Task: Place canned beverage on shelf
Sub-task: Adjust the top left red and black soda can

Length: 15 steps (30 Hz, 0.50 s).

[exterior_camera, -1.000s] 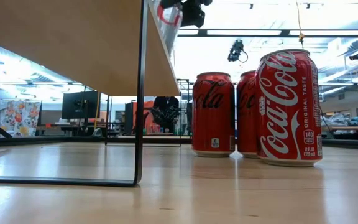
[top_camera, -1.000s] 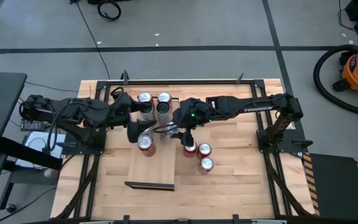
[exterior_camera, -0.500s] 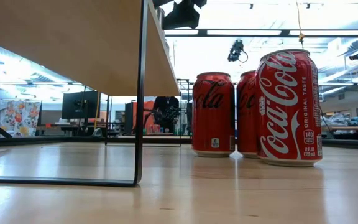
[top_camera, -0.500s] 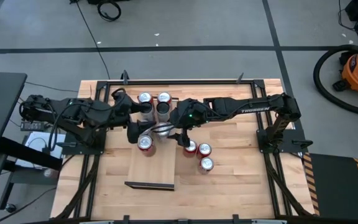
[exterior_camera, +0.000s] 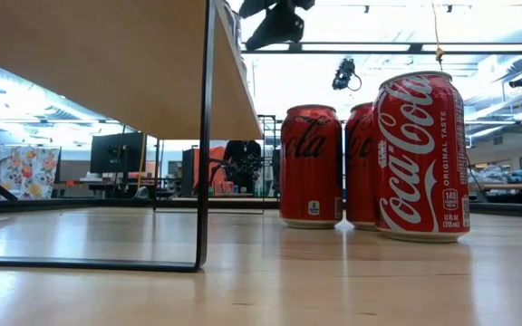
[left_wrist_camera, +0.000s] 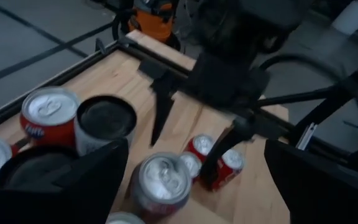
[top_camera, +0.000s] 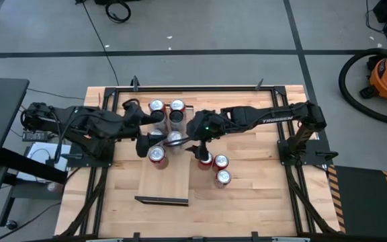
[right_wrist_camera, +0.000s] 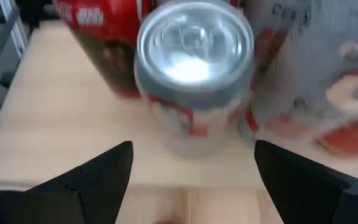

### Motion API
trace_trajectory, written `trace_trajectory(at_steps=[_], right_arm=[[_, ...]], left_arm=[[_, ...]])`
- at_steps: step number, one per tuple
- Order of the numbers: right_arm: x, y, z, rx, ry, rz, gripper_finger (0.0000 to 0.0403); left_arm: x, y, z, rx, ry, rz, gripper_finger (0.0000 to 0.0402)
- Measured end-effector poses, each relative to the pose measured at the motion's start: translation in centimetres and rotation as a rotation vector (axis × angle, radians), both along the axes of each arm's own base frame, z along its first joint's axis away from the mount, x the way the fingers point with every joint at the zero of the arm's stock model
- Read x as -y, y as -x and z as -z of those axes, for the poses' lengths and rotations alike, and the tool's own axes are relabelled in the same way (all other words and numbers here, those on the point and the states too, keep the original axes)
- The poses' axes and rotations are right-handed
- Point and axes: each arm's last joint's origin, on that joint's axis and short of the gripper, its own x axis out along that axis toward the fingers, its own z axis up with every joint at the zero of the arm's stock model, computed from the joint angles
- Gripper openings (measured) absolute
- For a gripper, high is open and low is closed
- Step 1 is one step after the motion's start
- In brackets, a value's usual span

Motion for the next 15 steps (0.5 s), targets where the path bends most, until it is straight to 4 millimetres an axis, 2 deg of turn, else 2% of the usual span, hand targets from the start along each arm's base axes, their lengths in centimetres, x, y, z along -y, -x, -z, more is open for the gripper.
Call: trace_trajectory(at_steps=[5, 9, 15], right_arm=[[-1.1, 1.5, -1.1, -0.095, 0.021, -0.025, 0.0345], [-1.8, 2.4, -0.5, -0.193, 0.023, -0.027, 0.0346], [-2.4, 2.8, 2.5, -0.289, 0.033, 0.033, 0.0346]], left_arm=[[0.0, 0.2, 0.5, -0.058, 0.007, 0.007, 0.0389], [0.0, 0.3, 0.6, -0.067, 0.018, 0.020, 0.0389], [0.0, 0.3, 0.6, -0.066, 0.023, 0.018, 0.0389]])
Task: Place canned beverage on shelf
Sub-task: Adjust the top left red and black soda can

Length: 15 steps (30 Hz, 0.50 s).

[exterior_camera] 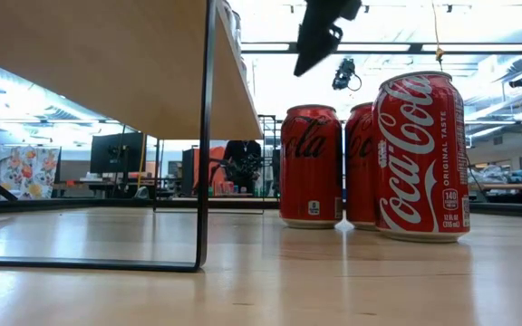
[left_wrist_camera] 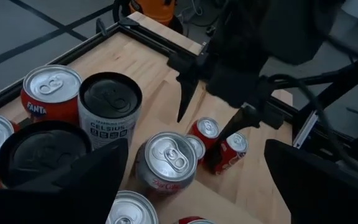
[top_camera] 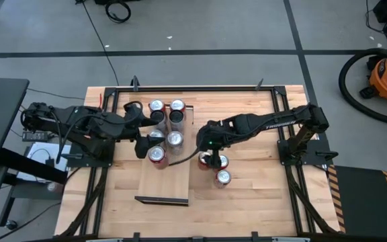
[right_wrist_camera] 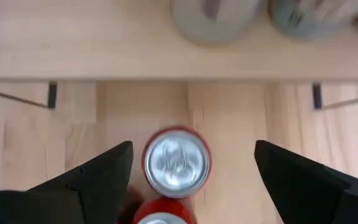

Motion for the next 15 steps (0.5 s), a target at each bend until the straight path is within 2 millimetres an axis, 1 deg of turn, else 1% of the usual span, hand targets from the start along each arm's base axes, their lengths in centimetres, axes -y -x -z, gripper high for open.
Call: trace_trajectory(at_steps=[4, 9, 15], right_arm=[[-0.2, 0.2, 1.8, -0.036, -0.028, 0.012, 0.0346], [-0.5, 0.2, 3.0, -0.037, -0.066, 0.048, 0.0346], [-0.5, 0.1, 3.7, -0.017, -0.066, 0.119, 0.0346]], left_arm=[[0.1, 0.0, 0.0, -0.004, 0.018, 0.027, 0.0389], [0.2, 0.0, 0.0, -0.005, 0.050, 0.045, 0.0389], [0.2, 0.0, 0.0, 0.003, 0.095, 0.022, 0.0389]])
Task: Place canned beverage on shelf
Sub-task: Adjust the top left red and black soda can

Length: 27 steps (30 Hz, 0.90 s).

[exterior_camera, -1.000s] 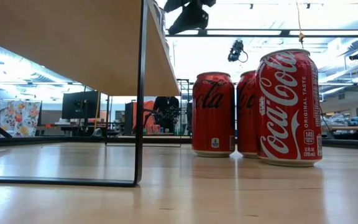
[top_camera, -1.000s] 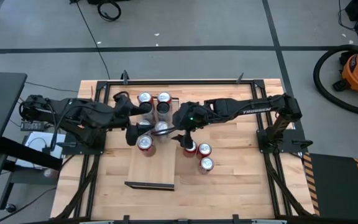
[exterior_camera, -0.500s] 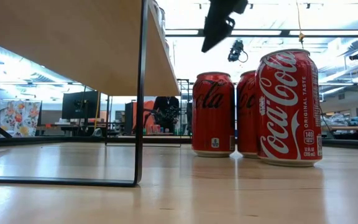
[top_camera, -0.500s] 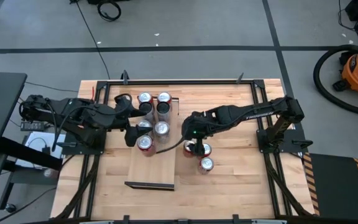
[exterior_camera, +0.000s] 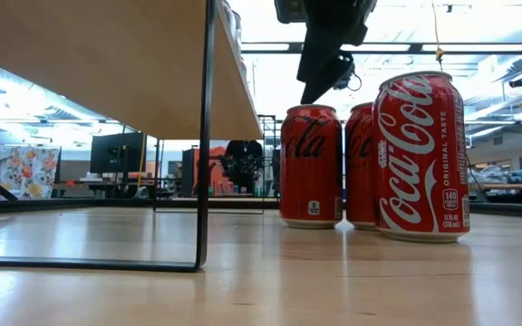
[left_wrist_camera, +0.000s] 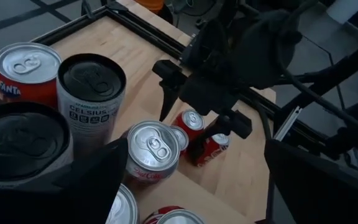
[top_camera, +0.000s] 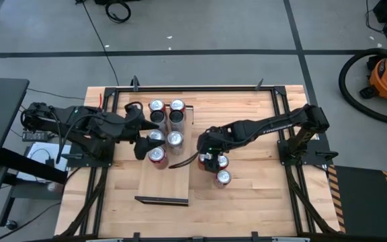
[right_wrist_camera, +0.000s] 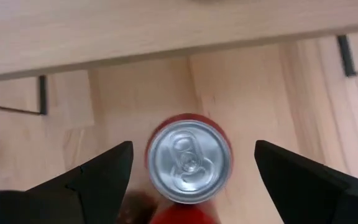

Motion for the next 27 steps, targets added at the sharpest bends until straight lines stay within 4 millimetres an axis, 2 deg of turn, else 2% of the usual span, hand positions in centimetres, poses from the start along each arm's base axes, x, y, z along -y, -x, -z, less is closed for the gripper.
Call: trace_trajectory(at_steps=[9, 14, 21, 27], right_arm=[[0.0, 0.3, 1.2, -0.026, -0.015, 0.016, 0.0346], [-0.3, 0.3, 2.0, -0.037, 0.036, -0.025, 0.0346], [-0.5, -0.5, 3.1, -0.049, 0.100, -0.210, 0.0346], [0.3, -0.8, 3.7, -0.070, 0.184, -0.424, 0.0331]], left_arm=[[0.1, 0.0, 0.0, -0.002, 0.019, 0.020, 0.0389], [0.1, 0.0, 0.0, 0.001, 0.039, 0.010, 0.0389], [0.1, 0.0, 0.0, 0.004, 0.052, 0.003, 0.0389], [0.1, 0.0, -0.1, 0.016, 0.097, -0.019, 0.0389]])
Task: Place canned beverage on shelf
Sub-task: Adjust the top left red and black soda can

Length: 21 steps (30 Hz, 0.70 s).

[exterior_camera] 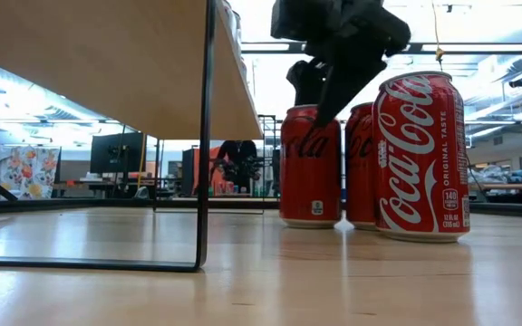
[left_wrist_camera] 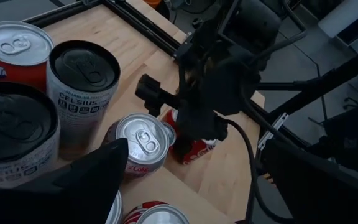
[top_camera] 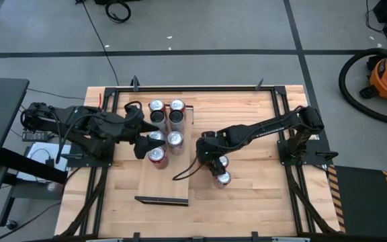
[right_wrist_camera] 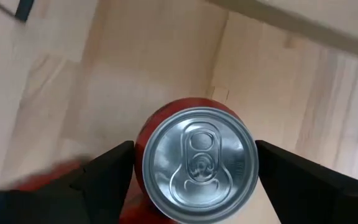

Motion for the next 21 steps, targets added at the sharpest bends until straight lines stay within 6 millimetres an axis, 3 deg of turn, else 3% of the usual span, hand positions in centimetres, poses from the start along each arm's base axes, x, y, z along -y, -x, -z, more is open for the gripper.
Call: trace_trajectory(at_steps=[7, 21], right_arm=[[1.2, -0.1, -0.2, 0.009, 0.091, -0.168, 0.0322], [1.4, 0.0, -0.2, -0.001, 0.082, -0.192, 0.0397]], left_arm=[[0.0, 0.0, 0.0, -0.001, 0.002, -0.001, 0.0389], [0.0, 0.0, 0.0, 0.001, 0.017, -0.009, 0.0389]])
